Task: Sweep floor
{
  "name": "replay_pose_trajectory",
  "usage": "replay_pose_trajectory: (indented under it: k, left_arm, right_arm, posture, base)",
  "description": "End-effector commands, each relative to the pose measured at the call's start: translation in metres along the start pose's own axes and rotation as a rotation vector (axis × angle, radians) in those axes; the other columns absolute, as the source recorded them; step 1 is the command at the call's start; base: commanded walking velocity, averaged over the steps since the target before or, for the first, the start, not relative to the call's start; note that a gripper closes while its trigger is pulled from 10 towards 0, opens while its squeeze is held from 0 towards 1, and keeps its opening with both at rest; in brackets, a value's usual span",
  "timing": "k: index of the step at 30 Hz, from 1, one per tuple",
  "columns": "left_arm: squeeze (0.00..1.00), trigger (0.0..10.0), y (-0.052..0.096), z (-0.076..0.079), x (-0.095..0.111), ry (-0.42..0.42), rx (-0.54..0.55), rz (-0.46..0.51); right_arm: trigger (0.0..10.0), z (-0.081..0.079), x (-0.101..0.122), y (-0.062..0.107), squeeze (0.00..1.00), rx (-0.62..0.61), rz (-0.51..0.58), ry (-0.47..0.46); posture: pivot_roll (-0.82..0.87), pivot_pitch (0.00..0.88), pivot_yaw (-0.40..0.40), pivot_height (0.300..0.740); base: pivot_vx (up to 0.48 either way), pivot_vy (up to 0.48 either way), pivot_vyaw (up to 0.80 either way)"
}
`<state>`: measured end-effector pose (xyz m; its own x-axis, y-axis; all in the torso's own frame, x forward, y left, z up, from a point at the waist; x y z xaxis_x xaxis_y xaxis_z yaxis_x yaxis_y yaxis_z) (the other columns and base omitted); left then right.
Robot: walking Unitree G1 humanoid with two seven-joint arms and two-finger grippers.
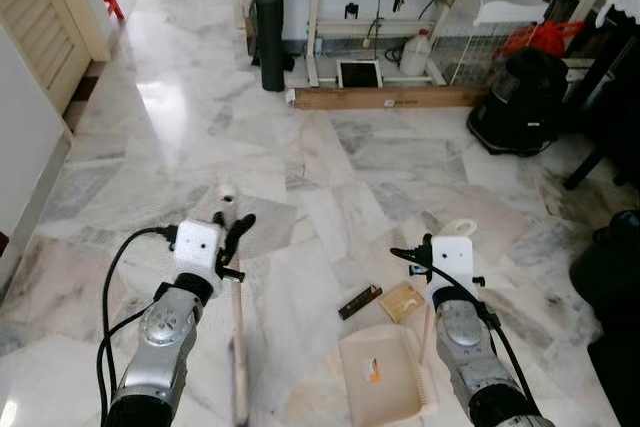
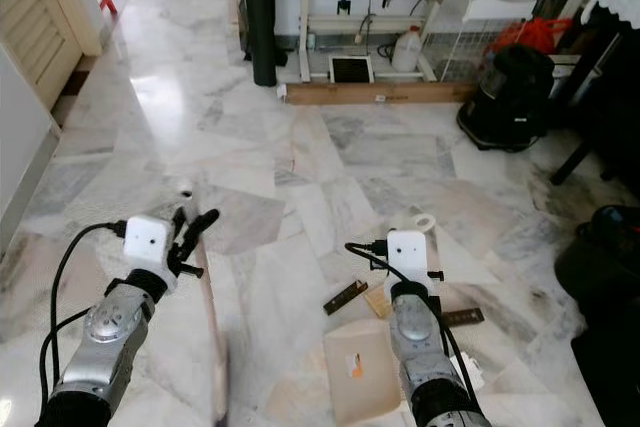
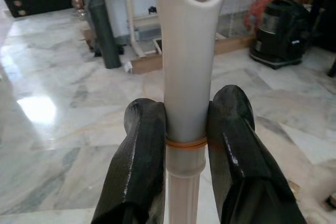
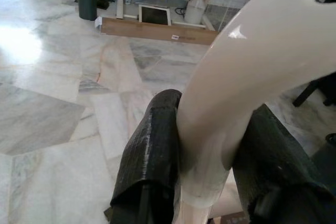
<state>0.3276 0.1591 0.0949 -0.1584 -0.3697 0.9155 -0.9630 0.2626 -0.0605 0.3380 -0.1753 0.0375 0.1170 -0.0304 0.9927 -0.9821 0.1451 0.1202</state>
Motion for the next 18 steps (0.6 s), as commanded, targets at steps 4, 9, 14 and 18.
replay_pose_trajectory:
  k: [4, 9, 14, 18]
  left_arm:
    - [0.00, 10.0, 0.004, -0.003, -0.006, -0.031, 0.063, -0.029]
    - [0.00, 10.0, 0.014, -0.012, -0.010, -0.008, 0.152, -0.037]
    - [0.00, 10.0, 0.015, -0.015, -0.009, -0.001, 0.173, -0.036]
    - [0.00, 10.0, 0.012, -0.015, -0.007, 0.007, 0.184, -0.030]
  right_arm:
    - [10.0, 0.008, -0.010, 0.006, 0.00, -0.029, -0.027, -0.042]
    - [10.0, 0.006, -0.009, 0.007, 0.00, -0.030, -0.014, -0.119]
    - [10.0, 0.003, -0.003, 0.006, 0.00, -0.013, 0.019, -0.125]
    - [10.0, -0.002, 0.007, 0.002, 0.00, 0.007, 0.053, -0.166]
  posture:
    - [0.06, 0.061, -0.064, 0.740]
    - [0.06, 0.056, -0.068, 0.740]
    - [0.06, 0.053, -0.068, 0.740]
    - [0.06, 0.057, -0.069, 0.740]
  base:
    - [0.000, 0.000, 0.00]
    - [0.000, 0.000, 0.00]
    - [0.000, 0.000, 0.00]
    - [0.000, 0.000, -0.49]
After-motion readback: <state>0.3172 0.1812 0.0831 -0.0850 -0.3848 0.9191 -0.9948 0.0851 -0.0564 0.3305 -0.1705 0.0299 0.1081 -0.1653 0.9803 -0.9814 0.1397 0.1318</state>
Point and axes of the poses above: a point about 5 cm out from each wrist's last joint towards the gripper, its own y axis pointing back from the gripper into the wrist, its own x axis along the axis of the wrist's last joint, z = x × y, the point moved 3 cm from there along -y, pointing out of the wrist towards the gripper, and after that the axes turned 14 degrees about -y, right-handed, at the moved point
